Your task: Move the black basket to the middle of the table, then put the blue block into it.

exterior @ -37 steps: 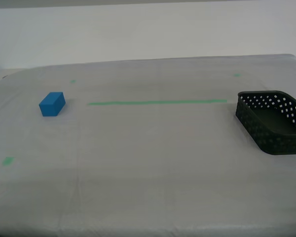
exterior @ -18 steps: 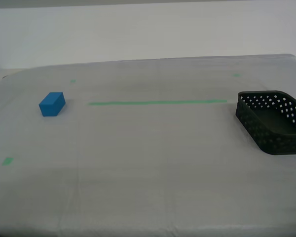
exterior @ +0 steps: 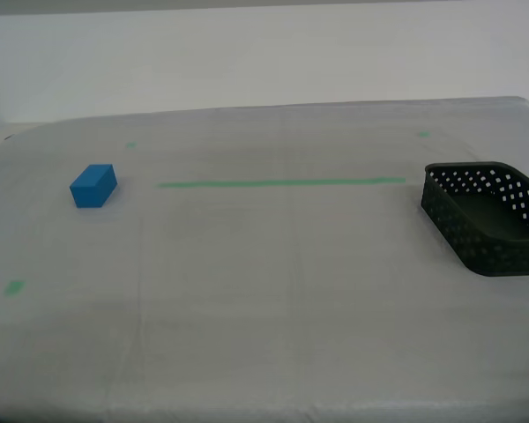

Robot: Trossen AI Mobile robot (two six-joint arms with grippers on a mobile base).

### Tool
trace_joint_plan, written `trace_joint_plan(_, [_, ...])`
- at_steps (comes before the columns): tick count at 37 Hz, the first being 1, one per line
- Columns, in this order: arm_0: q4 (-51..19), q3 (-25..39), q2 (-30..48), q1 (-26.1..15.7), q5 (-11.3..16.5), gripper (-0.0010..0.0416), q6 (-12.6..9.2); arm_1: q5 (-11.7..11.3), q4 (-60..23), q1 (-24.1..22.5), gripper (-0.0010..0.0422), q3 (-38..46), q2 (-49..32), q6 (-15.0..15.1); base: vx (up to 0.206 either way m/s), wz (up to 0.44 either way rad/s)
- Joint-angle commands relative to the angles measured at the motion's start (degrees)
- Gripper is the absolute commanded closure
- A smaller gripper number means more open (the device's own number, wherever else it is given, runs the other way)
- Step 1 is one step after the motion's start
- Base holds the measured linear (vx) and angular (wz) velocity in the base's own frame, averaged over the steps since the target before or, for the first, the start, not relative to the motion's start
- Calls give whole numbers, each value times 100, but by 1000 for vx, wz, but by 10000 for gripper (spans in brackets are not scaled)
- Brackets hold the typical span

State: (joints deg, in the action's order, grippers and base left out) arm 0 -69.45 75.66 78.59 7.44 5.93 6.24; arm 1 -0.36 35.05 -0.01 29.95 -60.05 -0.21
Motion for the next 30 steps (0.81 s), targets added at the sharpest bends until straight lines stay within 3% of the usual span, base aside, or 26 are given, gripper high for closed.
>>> trace_joint_plan(1, [232, -173, 160, -4, -39, 6, 11, -4, 20, 0, 412, 2, 2, 7, 0, 0])
trace_joint_plan(19, [1429, -1049, 680, -4, 85, 6, 155, -4, 22, -2, 412, 2, 4, 7, 0, 0])
trace_joint_plan(30, [1499, -1231, 1043, -15, -7, 6, 153, -4, 22, 0, 412, 0, 4, 7, 0, 0])
